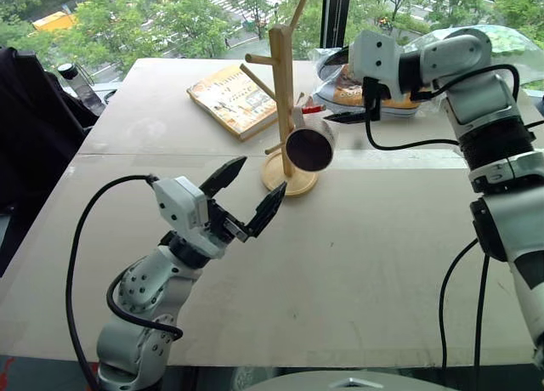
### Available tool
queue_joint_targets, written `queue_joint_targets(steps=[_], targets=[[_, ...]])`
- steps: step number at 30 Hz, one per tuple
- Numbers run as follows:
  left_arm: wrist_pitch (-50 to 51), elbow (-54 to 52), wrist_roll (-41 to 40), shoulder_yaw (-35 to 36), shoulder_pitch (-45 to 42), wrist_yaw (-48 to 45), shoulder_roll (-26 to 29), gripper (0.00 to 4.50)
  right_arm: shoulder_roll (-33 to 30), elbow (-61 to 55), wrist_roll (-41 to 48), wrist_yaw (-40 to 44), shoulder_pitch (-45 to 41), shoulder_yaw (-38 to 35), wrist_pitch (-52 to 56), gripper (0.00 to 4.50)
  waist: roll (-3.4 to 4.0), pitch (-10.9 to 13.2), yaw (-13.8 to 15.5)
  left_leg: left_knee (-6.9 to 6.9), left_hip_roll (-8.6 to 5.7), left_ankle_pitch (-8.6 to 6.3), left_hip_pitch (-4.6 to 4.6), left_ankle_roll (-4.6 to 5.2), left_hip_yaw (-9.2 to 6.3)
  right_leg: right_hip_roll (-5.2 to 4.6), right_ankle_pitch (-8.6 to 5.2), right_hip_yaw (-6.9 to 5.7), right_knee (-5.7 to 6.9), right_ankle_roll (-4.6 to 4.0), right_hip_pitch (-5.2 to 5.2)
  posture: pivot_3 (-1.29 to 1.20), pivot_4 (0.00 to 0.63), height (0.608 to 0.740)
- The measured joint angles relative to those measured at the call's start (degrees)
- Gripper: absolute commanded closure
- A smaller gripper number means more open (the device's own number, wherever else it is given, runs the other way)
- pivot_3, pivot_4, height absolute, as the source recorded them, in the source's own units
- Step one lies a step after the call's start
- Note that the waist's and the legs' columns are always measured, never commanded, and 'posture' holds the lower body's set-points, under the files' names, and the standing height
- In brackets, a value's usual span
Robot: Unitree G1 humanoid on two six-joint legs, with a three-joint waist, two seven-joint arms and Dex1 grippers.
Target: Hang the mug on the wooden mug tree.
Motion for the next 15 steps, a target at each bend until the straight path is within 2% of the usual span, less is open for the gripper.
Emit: queue_joint_targets(steps=[4,6,9,10,12,15], targets=[[0.8,0.2,1.1,-0.7,2.9,0.1,1.4,0.00,-4.1,-7.1,4.5,-0.4,6.7,-6.3,6.7,0.07,-0.04,0.0,0.4,-0.10,-0.03,-0.01,-0.04,0.01,-0.01,-0.06,0.00,-0.01,-0.16,0.00,0.00,0.00,0.150,0.740],[2.6,0.4,3.4,-1.6,5.4,1.1,3.1,0.00,-5.7,-19.1,11.3,-1.5,19.0,-12.5,14.8,0.07,-0.16,-0.1,0.7,-0.22,-0.01,-0.01,-0.05,0.02,-0.12,-0.07,0.00,-0.07,-0.25,0.01,0.05,0.00,0.150,0.740],[4.1,1.7,6.6,-1.9,9.1,2.4,4.4,0.00,-6.0,-30.5,18.9,-3.9,35.3,-18.1,24.7,0.07,-0.02,0.0,1.1,-0.24,-0.01,-0.01,-0.21,0.02,-0.12,-0.07,-0.01,-0.07,-0.23,0.02,-0.12,0.00,0.150,0.740],[4.4,2.1,7.8,-2.1,10.6,2.5,4.7,0.00,-5.9,-36.5,21.8,-6.0,43.4,-21.0,28.4,0.07,0.02,-0.1,1.2,-0.21,0.00,-0.01,-0.42,0.02,-0.14,-0.07,-0.01,-0.09,-0.17,0.02,-0.34,0.00,0.150,0.740],[4.3,2.7,10.5,-3.2,12.1,2.4,6.1,0.00,-4.7,-45.7,25.4,-9.8,56.0,-26.0,31.5,0.07,0.09,-0.1,1.5,-0.08,-0.01,0.00,-0.78,0.02,-0.17,-0.05,0.00,-0.12,0.02,0.02,-0.67,0.00,0.150,0.740],[4.2,4.9,12.7,-4.0,13.4,1.9,6.8,0.00,-0.8,-54.3,27.9,-13.4,72.5,-29.7,30.8,0.07,0.17,-0.2,1.4,0.03,-0.01,0.00,-0.72,0.03,-0.15,0.00,0.00,-0.12,0.12,0.03,-0.63,0.00,0.150,0.740]])
